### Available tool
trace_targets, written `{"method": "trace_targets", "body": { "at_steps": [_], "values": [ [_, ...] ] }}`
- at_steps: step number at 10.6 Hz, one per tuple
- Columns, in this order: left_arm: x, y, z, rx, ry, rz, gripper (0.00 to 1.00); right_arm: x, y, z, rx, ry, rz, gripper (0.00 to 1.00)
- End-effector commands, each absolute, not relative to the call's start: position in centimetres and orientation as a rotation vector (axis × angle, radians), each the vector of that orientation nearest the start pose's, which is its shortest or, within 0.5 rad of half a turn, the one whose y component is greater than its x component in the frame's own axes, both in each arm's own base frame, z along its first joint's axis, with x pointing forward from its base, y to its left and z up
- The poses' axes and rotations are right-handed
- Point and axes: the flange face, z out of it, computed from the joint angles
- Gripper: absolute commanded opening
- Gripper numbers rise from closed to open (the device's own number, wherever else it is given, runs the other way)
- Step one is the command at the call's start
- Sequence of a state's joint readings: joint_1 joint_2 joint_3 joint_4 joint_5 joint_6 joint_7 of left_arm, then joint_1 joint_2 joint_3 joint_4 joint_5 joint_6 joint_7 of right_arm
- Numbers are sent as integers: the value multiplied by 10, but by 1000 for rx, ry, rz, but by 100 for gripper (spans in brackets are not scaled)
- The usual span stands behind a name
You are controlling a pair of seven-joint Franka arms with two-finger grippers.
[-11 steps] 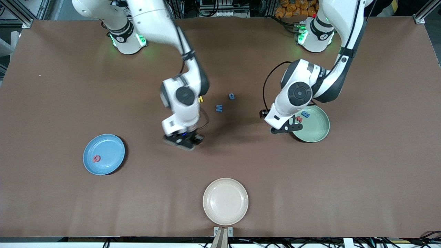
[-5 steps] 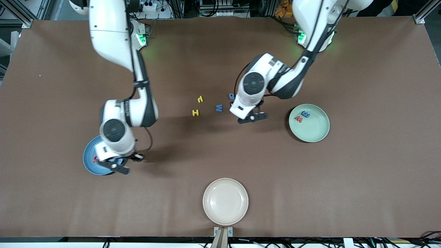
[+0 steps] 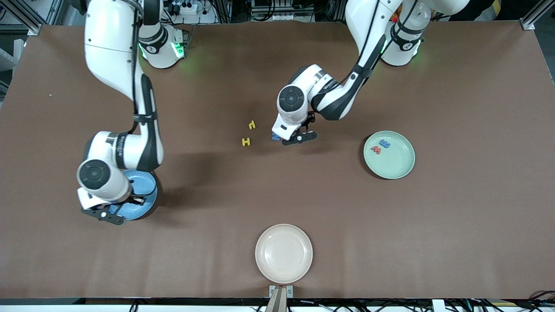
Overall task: Sort uppercase to blue plate, lowercase to green plate
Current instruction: 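Carry the teal R to the blue plate while the left gripper returns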
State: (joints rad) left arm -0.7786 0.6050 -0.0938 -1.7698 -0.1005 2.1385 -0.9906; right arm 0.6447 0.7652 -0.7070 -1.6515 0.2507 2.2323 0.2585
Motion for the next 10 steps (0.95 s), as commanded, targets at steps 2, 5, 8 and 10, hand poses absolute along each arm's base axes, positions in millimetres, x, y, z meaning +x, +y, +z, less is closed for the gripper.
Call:
{"method": "trace_targets", "body": {
  "at_steps": [2,5,8,10],
  "values": [
    [402,-494,185,-2962,-321,365,83,679,32,254,-3348,571,-52,100],
    [396,-497,181,-2959,-319,374,80,678,34,256,-3294,619,-20,100],
    [396,-502,174,-2988,-332,352,80,678,35,258,-3293,604,-21,100],
    [392,-505,169,-2990,-346,340,79,678,39,257,-3295,590,-22,100]
  ]
}}
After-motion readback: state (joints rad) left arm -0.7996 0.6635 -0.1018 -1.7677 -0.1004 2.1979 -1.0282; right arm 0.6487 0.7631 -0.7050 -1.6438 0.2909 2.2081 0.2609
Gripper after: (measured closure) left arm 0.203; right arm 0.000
